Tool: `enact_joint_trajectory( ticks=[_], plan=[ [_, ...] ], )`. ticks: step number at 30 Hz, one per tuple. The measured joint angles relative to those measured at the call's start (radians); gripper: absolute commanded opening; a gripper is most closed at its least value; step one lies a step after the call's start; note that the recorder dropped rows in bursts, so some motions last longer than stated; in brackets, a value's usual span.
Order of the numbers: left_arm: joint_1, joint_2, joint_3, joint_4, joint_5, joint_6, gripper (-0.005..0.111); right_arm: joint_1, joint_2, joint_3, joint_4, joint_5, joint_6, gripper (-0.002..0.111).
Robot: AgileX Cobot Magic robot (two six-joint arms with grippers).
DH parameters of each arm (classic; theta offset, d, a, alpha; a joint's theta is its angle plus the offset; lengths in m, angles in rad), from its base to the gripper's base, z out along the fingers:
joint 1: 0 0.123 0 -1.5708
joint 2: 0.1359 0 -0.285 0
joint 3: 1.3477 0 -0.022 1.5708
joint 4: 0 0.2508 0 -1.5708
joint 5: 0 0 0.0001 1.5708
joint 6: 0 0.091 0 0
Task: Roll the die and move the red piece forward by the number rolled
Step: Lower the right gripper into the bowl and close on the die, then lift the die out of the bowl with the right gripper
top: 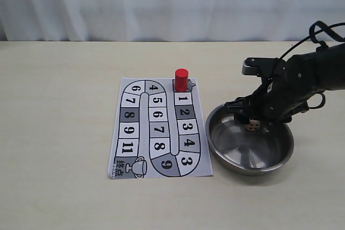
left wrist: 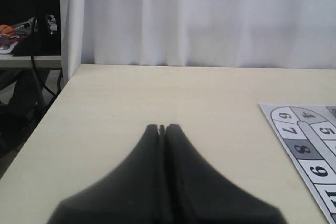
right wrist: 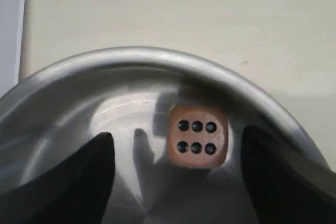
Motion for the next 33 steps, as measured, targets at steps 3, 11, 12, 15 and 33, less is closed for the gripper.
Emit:
enact_joint_trajectory(
  ticks=[3, 11, 12, 15, 33],
  plan=[
    [0.0, 0.0, 0.0, 0.0, 0.0, 0.0, 0.0, 0.0, 0.04, 0.0, 0.0, -0.017, 0.0, 0.062],
    [0.0, 0.0, 0.0, 0.0, 0.0, 0.0, 0.0, 0.0, 0.051, 0.0, 0.0, -0.048, 0.0, 0.053],
    [0.0, 0.0, 0.0, 0.0, 0.0, 0.0, 0.0, 0.0, 0.051, 0.0, 0.0, -0.048, 0.0, 0.047],
    [0.0, 0.0, 0.0, 0.0, 0.0, 0.0, 0.0, 0.0, 0.051, 0.0, 0.0, -0.048, 0.0, 0.025],
    [0.0, 0.0, 0.0, 0.0, 0.0, 0.0, 0.0, 0.0, -0.154, -0.066, 0.0, 0.027, -0.083, 0.004]
  ],
)
